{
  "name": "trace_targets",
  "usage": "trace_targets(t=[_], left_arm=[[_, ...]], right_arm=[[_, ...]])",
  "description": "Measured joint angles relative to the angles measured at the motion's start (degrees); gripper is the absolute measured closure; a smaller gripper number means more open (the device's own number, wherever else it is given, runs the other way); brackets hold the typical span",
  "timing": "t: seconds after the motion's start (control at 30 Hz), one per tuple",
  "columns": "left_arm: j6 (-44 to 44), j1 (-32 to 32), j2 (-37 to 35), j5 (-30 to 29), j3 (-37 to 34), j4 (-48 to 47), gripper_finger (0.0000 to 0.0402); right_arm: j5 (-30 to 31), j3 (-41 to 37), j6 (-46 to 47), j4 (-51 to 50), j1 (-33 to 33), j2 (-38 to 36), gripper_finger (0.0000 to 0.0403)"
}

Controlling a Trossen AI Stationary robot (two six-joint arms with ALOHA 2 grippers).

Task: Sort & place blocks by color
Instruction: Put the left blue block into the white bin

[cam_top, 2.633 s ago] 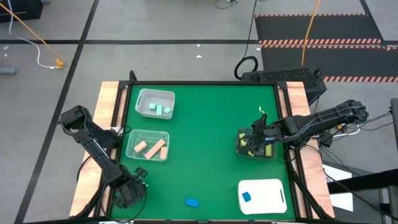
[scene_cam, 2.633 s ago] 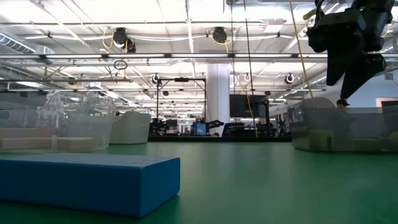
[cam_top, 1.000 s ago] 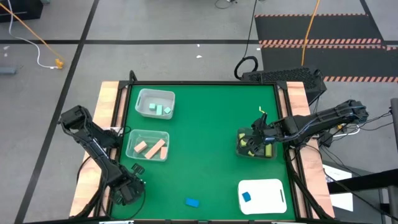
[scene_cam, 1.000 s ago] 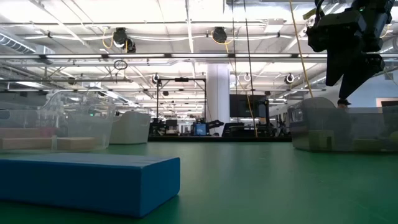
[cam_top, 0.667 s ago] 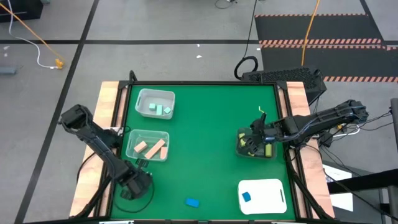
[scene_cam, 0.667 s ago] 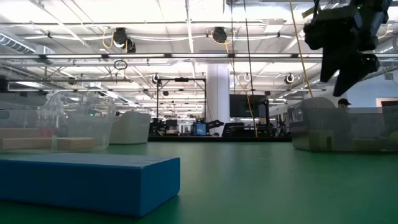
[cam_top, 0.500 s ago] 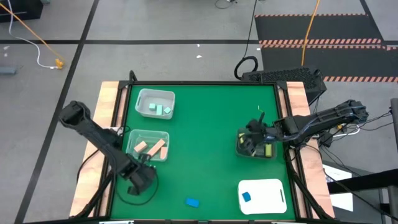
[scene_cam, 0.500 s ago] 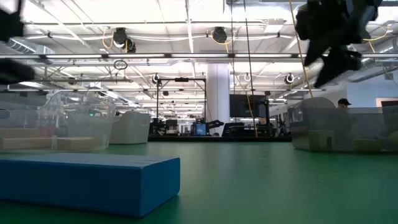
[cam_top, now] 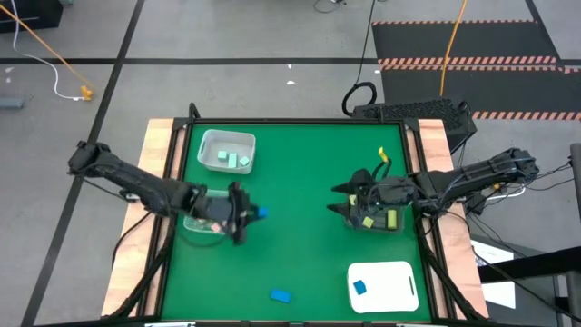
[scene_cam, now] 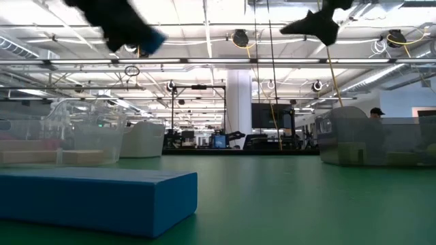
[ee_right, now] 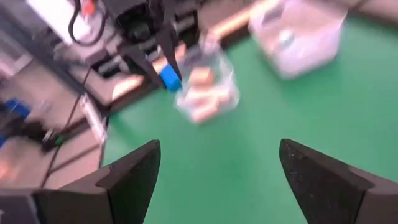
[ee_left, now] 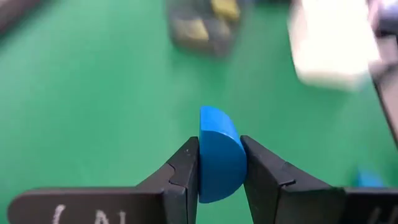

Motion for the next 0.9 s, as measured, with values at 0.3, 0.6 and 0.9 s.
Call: trace_targets(t=[0.3, 0.6, 0.9], left_arm=[[5.66, 9.51, 2.62, -0.8, 0.07, 26.78, 0.0305], [5.1, 11.32, 5.79, 0.52, 0.07, 39.71, 0.0306], [0.33, 11.19, 5.94, 2.1, 0.04, 44.89, 0.0306]], right_arm=[[5.9, 0.0, -8.47, 15.19, -3.86, 1.57, 0.0083], [-1.21, 0.0, -7.89, 28.84, -6.41, 9.31, 0.0083], [-5.04, 0.01, -7.37, 47.05, -6.84, 16.81, 0.0083]])
